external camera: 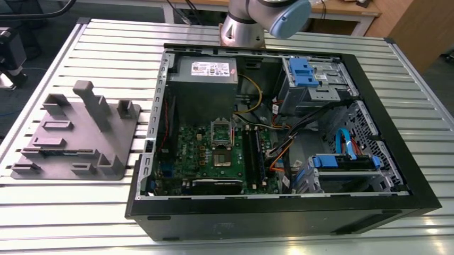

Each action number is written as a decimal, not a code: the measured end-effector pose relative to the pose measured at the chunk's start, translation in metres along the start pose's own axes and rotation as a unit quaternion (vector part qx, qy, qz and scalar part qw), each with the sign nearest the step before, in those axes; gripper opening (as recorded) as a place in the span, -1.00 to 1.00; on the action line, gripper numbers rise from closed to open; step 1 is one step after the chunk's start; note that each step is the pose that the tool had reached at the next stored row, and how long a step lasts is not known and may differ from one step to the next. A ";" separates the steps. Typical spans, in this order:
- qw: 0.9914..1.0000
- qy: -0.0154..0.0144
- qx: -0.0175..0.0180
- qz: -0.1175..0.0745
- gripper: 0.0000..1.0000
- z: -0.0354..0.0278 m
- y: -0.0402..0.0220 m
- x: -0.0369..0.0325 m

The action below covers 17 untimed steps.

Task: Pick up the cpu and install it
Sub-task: 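Pick up the cpu and move it towards the insertion slot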

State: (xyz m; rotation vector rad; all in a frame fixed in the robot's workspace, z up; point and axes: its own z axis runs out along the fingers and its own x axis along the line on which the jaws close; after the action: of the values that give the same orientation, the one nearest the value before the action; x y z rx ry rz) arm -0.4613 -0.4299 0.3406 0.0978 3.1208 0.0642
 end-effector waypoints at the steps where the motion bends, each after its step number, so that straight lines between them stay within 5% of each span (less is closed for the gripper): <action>1: 1.000 0.000 0.000 0.000 -0.06 0.0001 0.0001 -0.0010; 17: 1.000 0.000 0.000 0.000 -0.06 0.0004 0.0011 -0.0176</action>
State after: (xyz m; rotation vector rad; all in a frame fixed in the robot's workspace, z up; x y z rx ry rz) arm -0.4437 -0.4299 0.3405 0.0978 3.1207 0.0642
